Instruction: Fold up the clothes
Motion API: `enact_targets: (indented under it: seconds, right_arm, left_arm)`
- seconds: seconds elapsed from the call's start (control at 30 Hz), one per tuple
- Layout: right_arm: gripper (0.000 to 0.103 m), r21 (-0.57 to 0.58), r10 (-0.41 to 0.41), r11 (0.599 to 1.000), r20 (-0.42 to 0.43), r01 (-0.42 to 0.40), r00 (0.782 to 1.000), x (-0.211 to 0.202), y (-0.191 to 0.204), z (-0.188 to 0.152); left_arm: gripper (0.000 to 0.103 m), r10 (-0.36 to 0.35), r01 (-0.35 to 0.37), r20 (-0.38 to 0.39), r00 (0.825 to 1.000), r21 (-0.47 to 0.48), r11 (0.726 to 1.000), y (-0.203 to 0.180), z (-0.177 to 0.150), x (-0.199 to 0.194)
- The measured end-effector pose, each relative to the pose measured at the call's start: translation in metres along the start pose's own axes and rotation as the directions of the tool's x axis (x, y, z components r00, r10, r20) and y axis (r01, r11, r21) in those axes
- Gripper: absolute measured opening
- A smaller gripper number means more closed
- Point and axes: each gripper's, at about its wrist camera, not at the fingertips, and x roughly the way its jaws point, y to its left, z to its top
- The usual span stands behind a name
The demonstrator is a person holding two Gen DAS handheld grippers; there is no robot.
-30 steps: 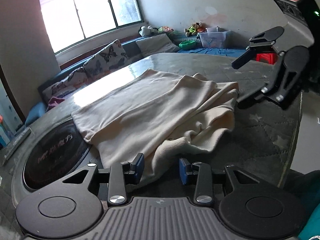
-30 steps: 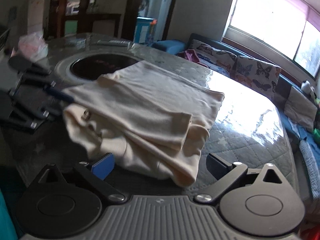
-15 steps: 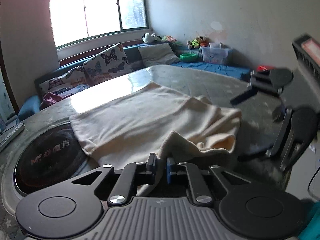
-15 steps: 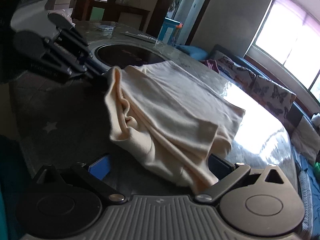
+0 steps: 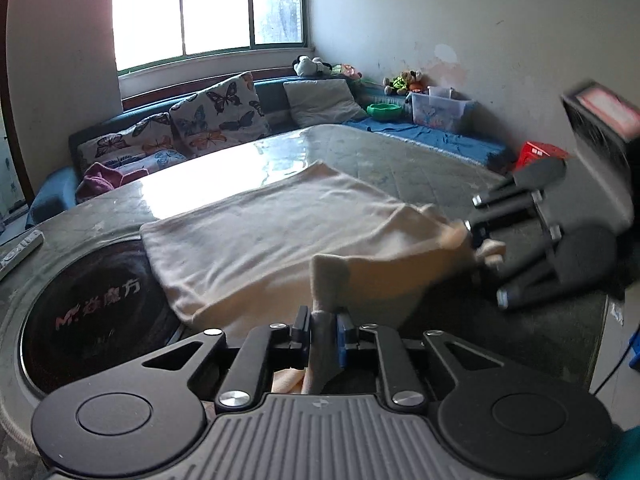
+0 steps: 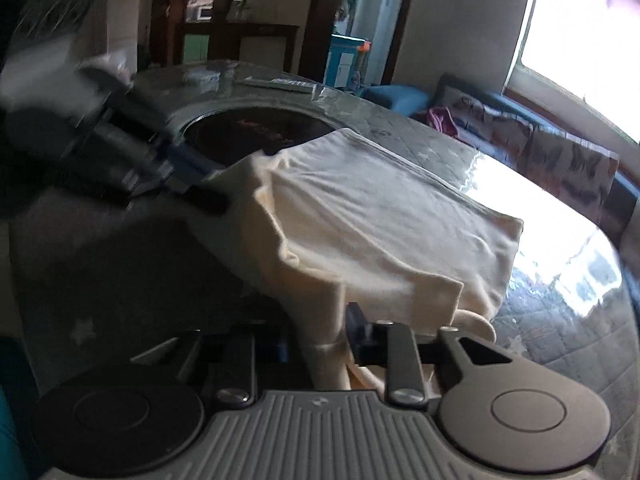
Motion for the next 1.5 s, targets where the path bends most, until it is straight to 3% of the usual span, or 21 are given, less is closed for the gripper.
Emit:
enact_targets:
  seconds: [0.17,0.4,0.47,0.53,0.63,0.97,1.37,1.5]
  right_arm:
    - [0.021,0.091,0.043,0.995,0.028,-0.045,0.999,-0.009,-0.019,0.014]
    - [0.021,0.11,0.043,0.993,0.039,-0.047,0.998,-0.009,-0.024,0.025]
    - [0.021,0.107,0.038,0.993,0.037,-0.042,0.999,-0.007,-0.022,0.026]
    - [0.02,0.102,0.034,0.994,0.033,-0.037,0.999,-0.006,-0.019,0.022]
    - [0.015,0.108,0.032,0.993,0.038,-0.036,0.999,-0.009,-0.014,0.014]
    - [0.01,0.137,0.045,0.989,0.072,-0.055,0.996,-0.051,0.001,0.001]
    - [0.01,0.09,0.131,0.987,0.056,-0.136,0.99,-0.128,0.039,-0.009]
    - [0.009,0.091,0.138,0.986,0.056,-0.143,0.989,-0.127,0.033,0.005]
  left_arm:
    - [0.044,0.042,-0.042,-0.016,0.999,0.021,0.999,-0.003,-0.018,-0.011]
    - [0.045,0.113,-0.111,-0.012,0.994,0.097,0.989,-0.005,-0.031,-0.009]
    - [0.043,0.134,-0.132,-0.009,0.991,0.132,0.982,-0.007,-0.034,-0.005]
    - [0.025,0.137,-0.134,-0.003,0.991,0.17,0.976,-0.009,-0.037,-0.003]
    - [0.013,0.12,-0.119,0.006,0.993,0.19,0.975,-0.01,-0.037,-0.005]
    - [0.01,0.052,-0.063,0.064,0.997,0.182,0.981,-0.018,-0.029,-0.042]
    - [0.01,-0.035,0.03,0.051,0.998,0.095,0.995,-0.029,-0.032,-0.103]
    - [0.01,-0.056,0.052,0.052,0.997,0.066,0.996,-0.028,-0.03,-0.116]
